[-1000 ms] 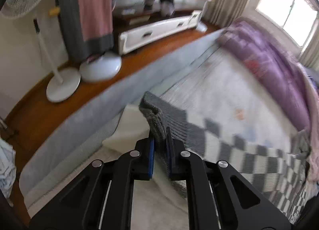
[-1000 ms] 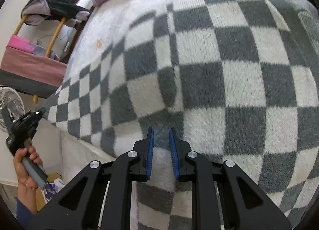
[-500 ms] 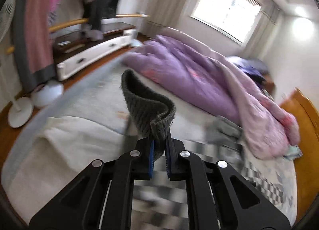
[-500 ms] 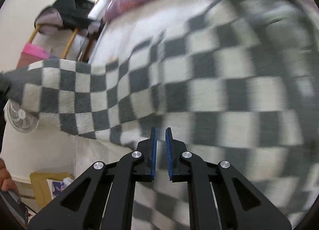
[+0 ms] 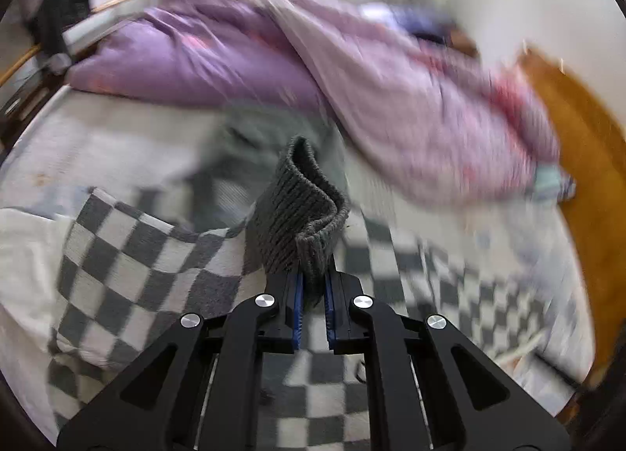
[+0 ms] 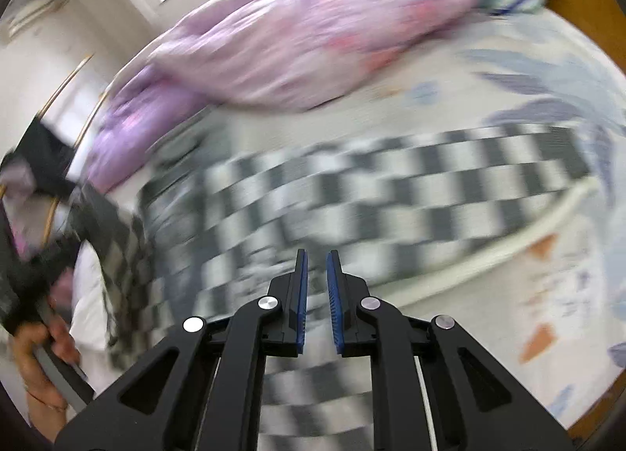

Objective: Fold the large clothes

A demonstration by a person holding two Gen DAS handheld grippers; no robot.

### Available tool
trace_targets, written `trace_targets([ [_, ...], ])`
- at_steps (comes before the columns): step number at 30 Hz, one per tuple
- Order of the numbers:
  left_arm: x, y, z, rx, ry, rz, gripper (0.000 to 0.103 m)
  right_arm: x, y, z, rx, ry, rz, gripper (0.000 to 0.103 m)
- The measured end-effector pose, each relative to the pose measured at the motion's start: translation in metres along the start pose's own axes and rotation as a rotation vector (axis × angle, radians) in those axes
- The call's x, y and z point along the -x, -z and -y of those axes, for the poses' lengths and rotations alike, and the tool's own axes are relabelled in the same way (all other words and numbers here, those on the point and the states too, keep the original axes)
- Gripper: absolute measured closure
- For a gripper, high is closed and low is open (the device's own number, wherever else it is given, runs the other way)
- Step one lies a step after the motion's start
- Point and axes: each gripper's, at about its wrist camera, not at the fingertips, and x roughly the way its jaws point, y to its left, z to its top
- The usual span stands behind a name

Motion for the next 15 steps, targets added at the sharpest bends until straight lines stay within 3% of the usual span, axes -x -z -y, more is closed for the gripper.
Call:
trace_targets([
  [4,-0.059,0.036,0.042,-0.054,-0.036,-0.114,0.094,0.011,-0.015,0.088,-0.11,0.072,0.053,0.092],
  [11,-0.081,0.058,0.072,-0.056,-0.087,-0.121,0.094,0.017,-0.019,0.198,-0.344,0.112,0.09,0.091],
  [13,-0.077,0.056,0.084,-0.079,-0.091,-0.09,0.094,0.011,-0.02,0.226,-0.432,0.102,0.09,0.086],
  [15,-0.09,0.058,0.092,-0.104,-0.106,-0.13,0.094,0.003,-0.02,0.25,-0.512,0.086,0.09,0.081],
])
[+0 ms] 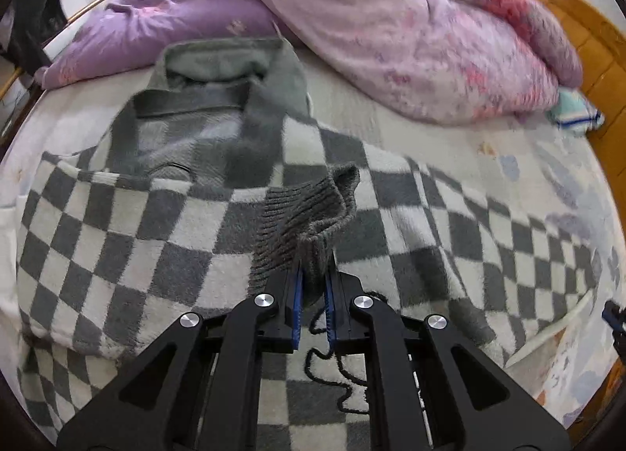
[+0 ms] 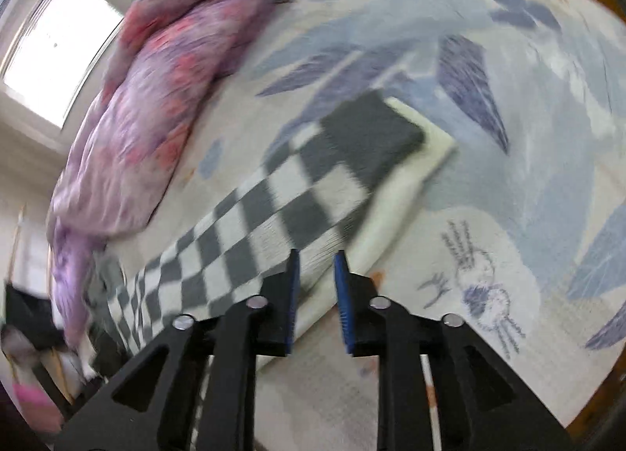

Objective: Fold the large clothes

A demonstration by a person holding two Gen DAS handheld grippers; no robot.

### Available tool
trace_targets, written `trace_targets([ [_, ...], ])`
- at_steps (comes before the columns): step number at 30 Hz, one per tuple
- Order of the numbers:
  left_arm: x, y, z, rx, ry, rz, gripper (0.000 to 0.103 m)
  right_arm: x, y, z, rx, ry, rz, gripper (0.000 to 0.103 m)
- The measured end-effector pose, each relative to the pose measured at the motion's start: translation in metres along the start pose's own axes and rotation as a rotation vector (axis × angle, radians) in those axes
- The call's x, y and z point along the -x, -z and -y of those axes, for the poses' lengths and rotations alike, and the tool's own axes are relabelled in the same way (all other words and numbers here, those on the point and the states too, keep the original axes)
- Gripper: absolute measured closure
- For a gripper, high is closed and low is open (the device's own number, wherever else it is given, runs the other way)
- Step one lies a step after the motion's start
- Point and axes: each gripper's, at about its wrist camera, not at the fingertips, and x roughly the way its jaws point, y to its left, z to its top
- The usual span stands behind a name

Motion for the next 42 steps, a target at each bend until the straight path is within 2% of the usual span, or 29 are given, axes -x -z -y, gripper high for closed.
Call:
trace_targets([
  [3,-0.02,0.002,0.009,-0.008,-0.008,-0.062,0.09,-0.011,-0.014,0.017,-0.081,-0.018,-0.002,0.076],
  [7,-0.04,0.013,0.015,-0.023,0.028,-0.141,0.074,-0.036,-0.033,0.022,-0.135,-0.012,-0.012,0.063],
  [9,-0.046,0.019,0.016,-0.023,0.066,-0.17,0.064,-0.05,-0.038,0.027,-0.166,0.011,-0.033,0.063],
  [11,-0.045,0.022,0.016,-0.011,0.103,-0.168,0.045,-0.061,-0.042,0.032,-0.193,-0.013,-0.046,0.063],
  [12,-0.045,0.023,0.016,-0.011,0.137,-0.17,0.043,-0.066,-0.043,0.033,-0.197,-0.009,-0.052,0.063],
  [14,-0.048,0.023,0.019,-0.02,0.158,-0.184,0.034,-0.073,-0.045,0.032,-0.187,-0.023,-0.051,0.062],
  [15,-0.054,0.024,0.019,-0.03,0.166,-0.208,0.033,-0.077,-0.046,0.033,-0.182,-0.028,-0.058,0.065],
  [16,-0.058,0.025,0.02,-0.041,0.161,-0.22,0.033,-0.079,-0.046,0.033,-0.178,-0.026,-0.057,0.078],
  [18,-0.06,0.024,0.024,-0.067,0.163,-0.225,0.03,-0.077,-0.046,0.033,-0.165,-0.016,-0.036,0.093],
  [22,-0.045,0.018,0.012,-0.014,0.25,-0.195,0.03,-0.045,-0.039,0.002,-0.019,-0.016,0.059,0.094],
  [24,-0.027,0.014,-0.004,0.038,0.295,-0.158,0.03,-0.02,-0.032,-0.03,0.089,-0.031,0.118,0.094],
  [26,-0.006,0.01,-0.023,0.071,0.299,-0.102,0.03,0.008,-0.018,-0.067,0.182,-0.068,0.171,0.094],
  [29,0.02,0.006,-0.056,0.105,0.251,-0.048,0.03,0.037,0.007,-0.123,0.286,-0.132,0.217,0.094],
  [35,0.057,-0.003,-0.149,0.124,0.021,0.011,0.029,0.064,0.081,-0.244,0.472,-0.257,0.217,0.094],
  [36,0.062,-0.004,-0.17,0.135,-0.035,0.008,0.029,0.064,0.1,-0.267,0.497,-0.289,0.202,0.094],
  [37,0.066,-0.004,-0.188,0.149,-0.057,0.009,0.029,0.064,0.113,-0.281,0.507,-0.307,0.196,0.094],
  [40,0.077,-0.001,-0.239,0.196,-0.113,0.006,0.029,0.059,0.167,-0.332,0.538,-0.378,0.151,0.094],
  [42,0.083,0.001,-0.267,0.213,-0.131,0.008,0.029,0.047,0.209,-0.366,0.563,-0.415,0.09,0.094],
])
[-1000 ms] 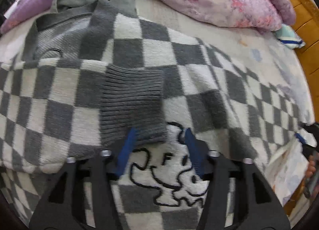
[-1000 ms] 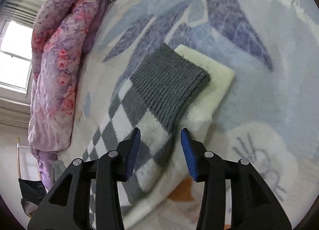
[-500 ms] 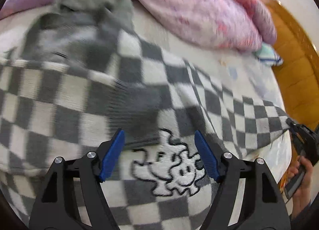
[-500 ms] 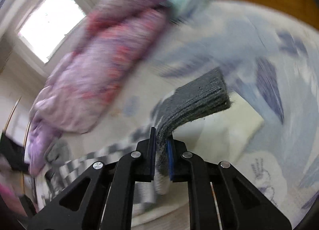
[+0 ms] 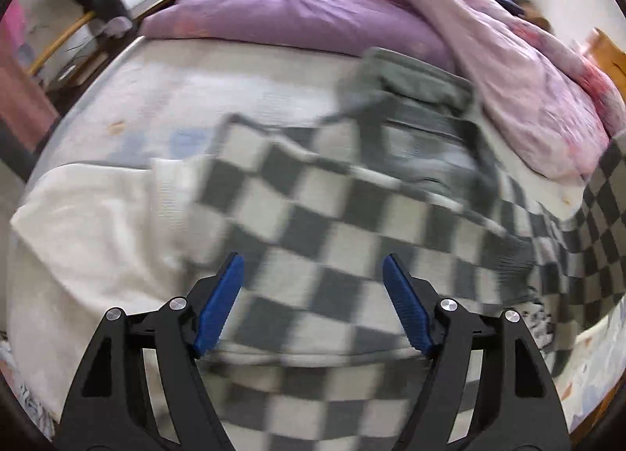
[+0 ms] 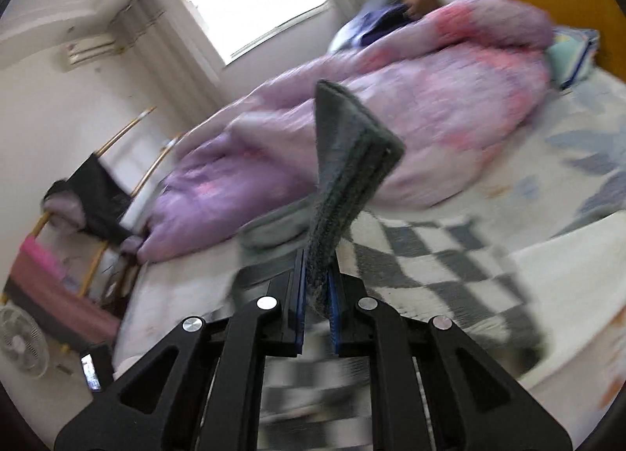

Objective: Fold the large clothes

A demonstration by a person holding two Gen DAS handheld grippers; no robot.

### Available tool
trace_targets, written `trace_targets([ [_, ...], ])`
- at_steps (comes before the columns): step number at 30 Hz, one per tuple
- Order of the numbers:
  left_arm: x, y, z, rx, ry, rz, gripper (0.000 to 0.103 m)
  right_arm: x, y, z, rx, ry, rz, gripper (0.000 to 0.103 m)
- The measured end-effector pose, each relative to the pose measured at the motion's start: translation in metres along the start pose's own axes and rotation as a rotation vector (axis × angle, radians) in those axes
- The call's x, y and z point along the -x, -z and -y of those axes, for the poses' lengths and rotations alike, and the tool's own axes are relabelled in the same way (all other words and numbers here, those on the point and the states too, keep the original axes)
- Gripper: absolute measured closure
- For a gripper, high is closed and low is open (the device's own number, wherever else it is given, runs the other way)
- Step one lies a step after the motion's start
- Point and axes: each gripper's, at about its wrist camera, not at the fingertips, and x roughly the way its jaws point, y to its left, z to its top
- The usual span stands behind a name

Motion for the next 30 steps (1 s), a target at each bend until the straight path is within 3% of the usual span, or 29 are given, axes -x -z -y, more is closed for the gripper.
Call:
trace_targets([
  [3,0.004,-0.001,-0.039,0.023,-0.014,-0.001,0.029,-0.04,0.037,-0.058,0.043,-0.045,-0.078,0.094],
  [7,0.006,0.001,-0.083,0.045,-0.022,-0.007,0.029,-0.1,0.1,-0.12,0.123,-0.043,-0.225,0.094],
  [11,0.005,0.007,-0.108,0.068,-0.017,-0.011,0.029,-0.145,0.16,-0.148,0.2,-0.014,-0.363,0.092],
  [15,0.004,0.01,-0.122,0.083,-0.02,-0.014,0.028,-0.175,0.199,-0.154,0.238,0.041,-0.498,0.075],
  [19,0.011,0.009,-0.126,0.125,0.007,0.001,0.025,-0.153,0.183,-0.149,0.186,-0.062,-0.514,0.052],
  [21,0.014,0.007,-0.121,0.133,0.026,0.008,0.024,-0.134,0.17,-0.15,0.21,-0.087,-0.487,0.052],
  [24,0.011,0.0,-0.099,0.119,0.083,0.002,0.024,-0.105,0.136,-0.125,0.226,-0.048,-0.428,0.052],
  [26,0.004,-0.005,-0.08,0.083,0.114,-0.015,0.024,-0.092,0.112,-0.091,0.195,0.02,-0.397,0.058],
  [27,-0.002,-0.006,-0.067,0.055,0.133,-0.019,0.024,-0.085,0.103,-0.072,0.183,0.061,-0.387,0.07],
  [30,-0.019,-0.006,-0.039,-0.001,0.172,-0.058,0.024,-0.075,0.077,-0.007,0.145,0.211,-0.371,0.088],
])
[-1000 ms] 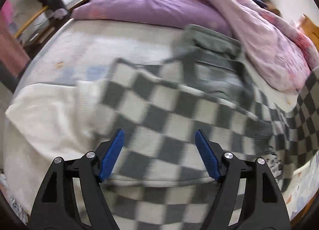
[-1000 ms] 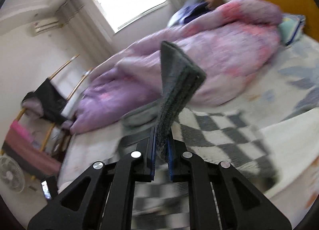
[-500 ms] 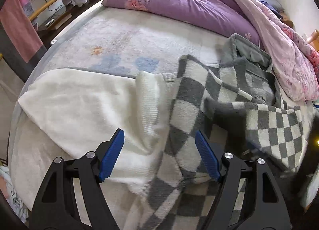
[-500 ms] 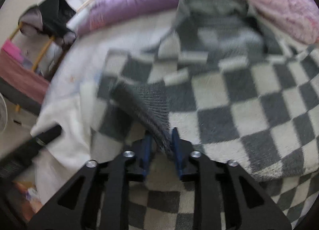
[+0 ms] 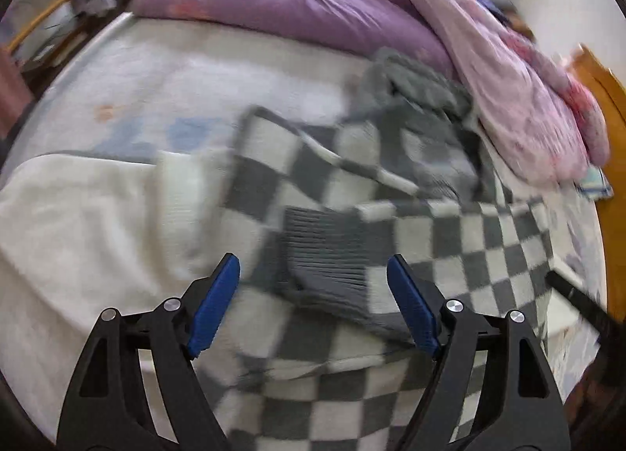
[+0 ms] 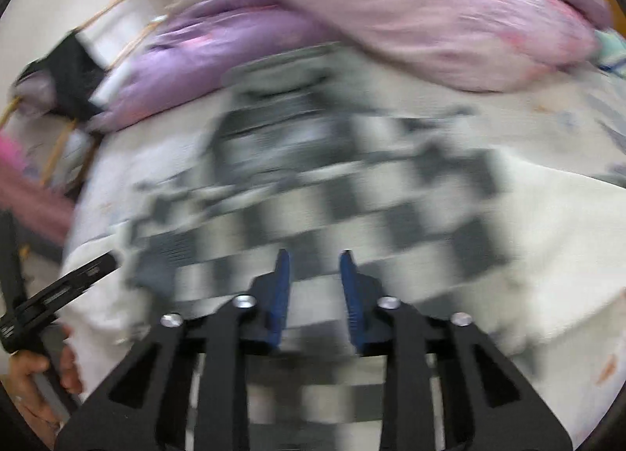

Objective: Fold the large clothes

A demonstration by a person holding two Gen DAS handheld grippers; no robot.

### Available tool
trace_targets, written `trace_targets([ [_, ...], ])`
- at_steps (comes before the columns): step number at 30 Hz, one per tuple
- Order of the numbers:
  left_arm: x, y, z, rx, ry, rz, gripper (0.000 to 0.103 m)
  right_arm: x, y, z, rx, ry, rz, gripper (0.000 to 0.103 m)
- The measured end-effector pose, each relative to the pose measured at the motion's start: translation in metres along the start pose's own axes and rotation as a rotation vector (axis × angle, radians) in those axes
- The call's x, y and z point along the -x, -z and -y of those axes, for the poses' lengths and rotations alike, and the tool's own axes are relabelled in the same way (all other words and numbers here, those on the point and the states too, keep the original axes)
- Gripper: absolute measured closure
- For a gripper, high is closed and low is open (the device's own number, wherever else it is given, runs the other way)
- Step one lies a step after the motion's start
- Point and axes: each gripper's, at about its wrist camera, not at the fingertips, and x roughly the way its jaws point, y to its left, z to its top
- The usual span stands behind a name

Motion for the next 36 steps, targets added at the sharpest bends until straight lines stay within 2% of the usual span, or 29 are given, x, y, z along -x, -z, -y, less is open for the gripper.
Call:
trace_targets([
  [1,-0.015,0.001,0.01,-0.024,0.009,-0.033,0.024,0.0,-0.002,0.017,-0.016,0.027,-0.016,0.091],
  [4,-0.054,0.009,0.023,-0.078,-0.078,-0.107,0.025,-0.019,-0.002,0.064,-0.053,0.104,-0.072,0.092],
  [5,-0.069,0.012,0.023,-0.086,-0.115,-0.137,0.025,-0.033,0.001,0.079,-0.073,0.112,-0.115,0.092],
  [7,-0.087,0.017,0.021,-0.086,-0.139,-0.18,0.025,-0.061,0.011,0.105,-0.143,0.051,-0.212,0.096],
  [9,-0.091,0.015,0.021,-0.081,-0.136,-0.181,0.024,-0.075,0.015,0.12,-0.175,0.013,-0.241,0.097],
  [12,-0.086,0.008,0.02,-0.075,-0.11,-0.2,0.024,-0.071,0.006,0.125,-0.205,-0.018,-0.279,0.097],
  [13,-0.076,0.002,0.018,-0.067,-0.08,-0.187,0.024,-0.062,0.0,0.123,-0.203,-0.038,-0.279,0.092],
  [15,-0.053,-0.016,0.01,-0.033,-0.033,-0.14,0.024,-0.042,-0.012,0.123,-0.199,-0.072,-0.249,0.091],
  [16,-0.044,-0.024,0.001,-0.006,-0.018,-0.119,0.023,-0.032,-0.024,0.122,-0.186,-0.074,-0.223,0.086],
  [17,-0.038,-0.033,-0.006,0.023,-0.017,-0.103,0.023,-0.027,-0.033,0.123,-0.183,-0.065,-0.211,0.082],
  [19,-0.034,-0.054,-0.022,0.073,-0.03,-0.091,0.023,-0.023,-0.055,0.125,-0.181,-0.053,-0.18,0.067],
  [24,-0.051,-0.099,-0.05,0.108,-0.112,-0.095,0.023,-0.044,-0.107,0.132,-0.197,0.021,-0.14,0.052],
  [28,-0.072,-0.123,-0.059,0.114,-0.109,-0.144,0.022,-0.075,-0.13,0.144,-0.273,0.038,-0.184,0.051],
  [29,-0.075,-0.125,-0.059,0.104,-0.115,-0.15,0.018,-0.083,-0.136,0.145,-0.286,0.052,-0.201,0.051],
  [31,-0.09,-0.131,-0.061,0.097,-0.163,-0.178,0.018,-0.096,-0.148,0.145,-0.279,0.089,-0.224,0.05],
  [34,-0.112,-0.137,-0.068,0.115,-0.162,-0.232,0.018,-0.111,-0.156,0.147,-0.271,0.111,-0.257,0.05],
  [36,-0.119,-0.142,-0.071,0.117,-0.183,-0.234,0.018,-0.123,-0.158,0.15,-0.263,0.112,-0.288,0.05],
])
